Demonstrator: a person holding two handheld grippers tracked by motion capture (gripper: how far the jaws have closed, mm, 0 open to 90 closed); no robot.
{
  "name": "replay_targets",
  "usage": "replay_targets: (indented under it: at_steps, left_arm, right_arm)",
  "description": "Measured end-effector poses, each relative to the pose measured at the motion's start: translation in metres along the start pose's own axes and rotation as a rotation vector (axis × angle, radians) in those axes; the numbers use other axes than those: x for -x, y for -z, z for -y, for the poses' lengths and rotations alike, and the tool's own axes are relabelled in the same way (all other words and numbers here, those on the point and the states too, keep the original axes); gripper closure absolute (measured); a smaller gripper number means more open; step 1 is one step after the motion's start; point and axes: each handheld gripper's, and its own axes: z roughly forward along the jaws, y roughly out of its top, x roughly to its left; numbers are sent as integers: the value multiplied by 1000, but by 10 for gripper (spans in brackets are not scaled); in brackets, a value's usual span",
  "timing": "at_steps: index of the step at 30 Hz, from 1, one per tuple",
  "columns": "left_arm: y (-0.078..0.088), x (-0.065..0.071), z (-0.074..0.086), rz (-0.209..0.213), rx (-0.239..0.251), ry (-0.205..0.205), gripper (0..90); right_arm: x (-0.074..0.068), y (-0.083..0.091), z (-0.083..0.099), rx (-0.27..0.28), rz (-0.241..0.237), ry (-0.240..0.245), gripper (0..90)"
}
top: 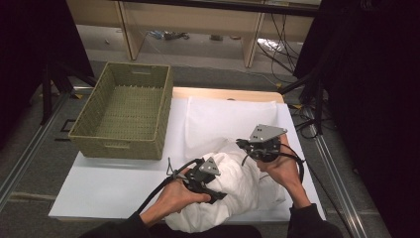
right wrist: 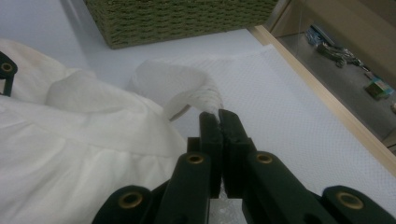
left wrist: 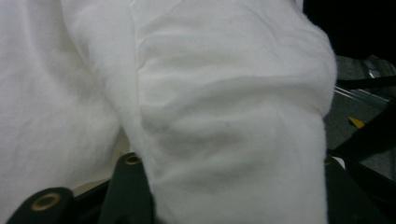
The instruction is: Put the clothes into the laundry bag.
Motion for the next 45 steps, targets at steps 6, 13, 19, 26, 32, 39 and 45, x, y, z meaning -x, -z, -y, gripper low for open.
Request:
replay_targets:
  at_steps: [6,13,19,26,32,39,45]
  left_arm:
    - [19,4,-16,-74,51,-78,589]
    - [-25,-16,-6,-129,37,1,549]
    - [-26,-18,0,-69,53,40,393]
    - [12,-21,-4,-64,54,21,213]
    - [36,-28,-4,-55,80,55,170]
    - [-3,-46,1,-77,-102,-20,106]
    - [-29,-22,-6,39,-63,-111,642]
  right_arm:
    - [-3,6,-8,25,-1,5,900]
    - [-5,10,-10,24,7,2,900]
    - [-6,4,-2,1,-5,-2,900]
    - [-5,3,0,-1,-5,-1,900]
    - [-5,2,0,-3,-3,0,900]
    - [-5,0,0,-9,-9,-6,900]
    - [-5,-1,0,-15,-5,-1,900]
